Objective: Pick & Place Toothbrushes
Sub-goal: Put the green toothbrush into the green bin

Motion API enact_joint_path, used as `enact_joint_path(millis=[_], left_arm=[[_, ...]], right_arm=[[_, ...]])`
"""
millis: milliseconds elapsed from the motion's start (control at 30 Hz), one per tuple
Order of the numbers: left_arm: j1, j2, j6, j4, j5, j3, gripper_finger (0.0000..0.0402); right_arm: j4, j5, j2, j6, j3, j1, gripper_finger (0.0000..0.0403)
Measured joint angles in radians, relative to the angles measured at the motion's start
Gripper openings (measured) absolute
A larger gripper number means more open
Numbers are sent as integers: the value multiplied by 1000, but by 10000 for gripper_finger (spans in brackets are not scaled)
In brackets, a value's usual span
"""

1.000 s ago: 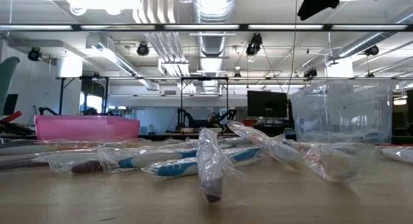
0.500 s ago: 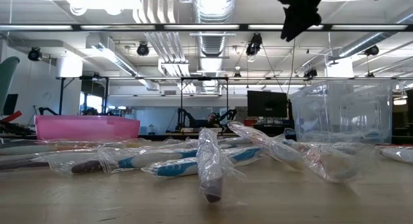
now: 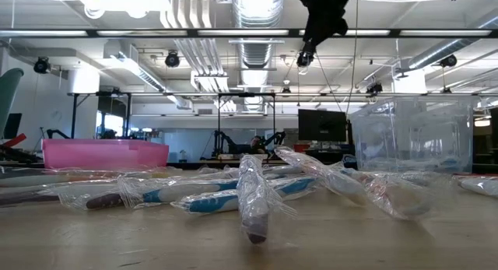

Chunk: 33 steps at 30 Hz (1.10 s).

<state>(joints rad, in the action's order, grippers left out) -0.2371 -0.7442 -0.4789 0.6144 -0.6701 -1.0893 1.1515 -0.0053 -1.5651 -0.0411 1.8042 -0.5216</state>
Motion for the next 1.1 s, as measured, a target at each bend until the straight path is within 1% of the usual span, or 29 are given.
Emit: enact_joint_path(millis=[233, 367, 467, 600, 700, 800, 967, 1100], left_arm=[[0, 0, 0, 0, 0, 0, 94], [0, 0, 0, 0, 0, 0, 94], [0, 0, 0, 0, 0, 0, 94], [0, 0, 0, 0, 0, 0, 94], [0, 0, 0, 0, 0, 0, 94], [0, 0, 0, 0, 0, 0, 94], [0, 0, 0, 0, 0, 0, 94], [0, 0, 0, 0, 0, 0, 94]], right_arm=[[152, 4, -56, -54, 143, 107, 168], [184, 4, -70, -106, 183, 170, 157], [201, 4, -71, -174, 186, 212, 151], [291, 8, -65, -302, 164, 267, 142], [337, 56, -58, -408, 146, 317, 136], [364, 62, -53, -485, 124, 348, 131], [380, 48, -57, -497, 105, 363, 129], [420, 51, -72, -456, 83, 372, 138]])
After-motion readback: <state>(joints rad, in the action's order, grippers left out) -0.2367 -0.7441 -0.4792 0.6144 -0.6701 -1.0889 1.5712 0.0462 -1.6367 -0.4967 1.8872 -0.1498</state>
